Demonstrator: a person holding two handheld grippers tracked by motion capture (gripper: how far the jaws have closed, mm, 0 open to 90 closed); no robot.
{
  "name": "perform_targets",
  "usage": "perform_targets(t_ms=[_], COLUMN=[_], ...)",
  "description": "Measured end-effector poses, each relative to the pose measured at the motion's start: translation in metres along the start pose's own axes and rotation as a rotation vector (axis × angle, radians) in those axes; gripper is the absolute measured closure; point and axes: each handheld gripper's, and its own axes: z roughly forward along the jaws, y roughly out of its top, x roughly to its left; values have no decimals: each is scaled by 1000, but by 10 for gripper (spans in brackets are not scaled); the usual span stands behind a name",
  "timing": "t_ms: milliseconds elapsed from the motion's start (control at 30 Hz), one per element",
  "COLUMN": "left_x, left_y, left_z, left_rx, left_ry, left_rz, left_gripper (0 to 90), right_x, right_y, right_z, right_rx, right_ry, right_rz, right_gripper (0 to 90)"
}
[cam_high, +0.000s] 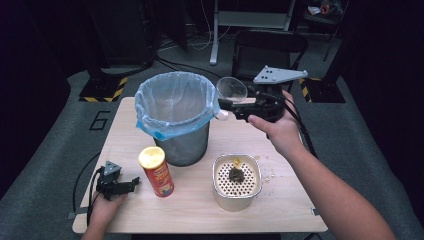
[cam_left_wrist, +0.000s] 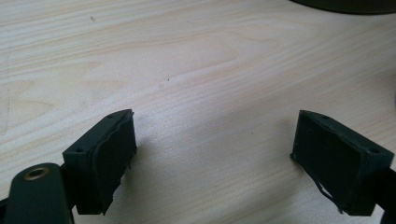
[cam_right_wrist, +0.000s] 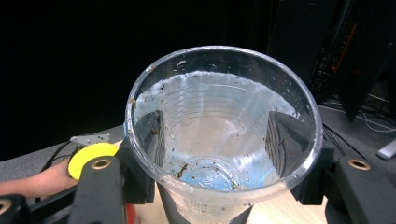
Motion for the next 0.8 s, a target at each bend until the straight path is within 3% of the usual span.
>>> perform_targets(t_ms=[300,800], left_x=[0,0], left_y=[0,0], left_z=[0,0], left_rx=[0,0], left_ry=[0,1], left_rz=[0,1], left_gripper=[131,132], right_x=[-7,-12], right_y=[19,20], right_z=[37,95], right_rx=[-5,-3], right_ry=[8,20], right_rz=[13,-4], right_gripper=[370,368])
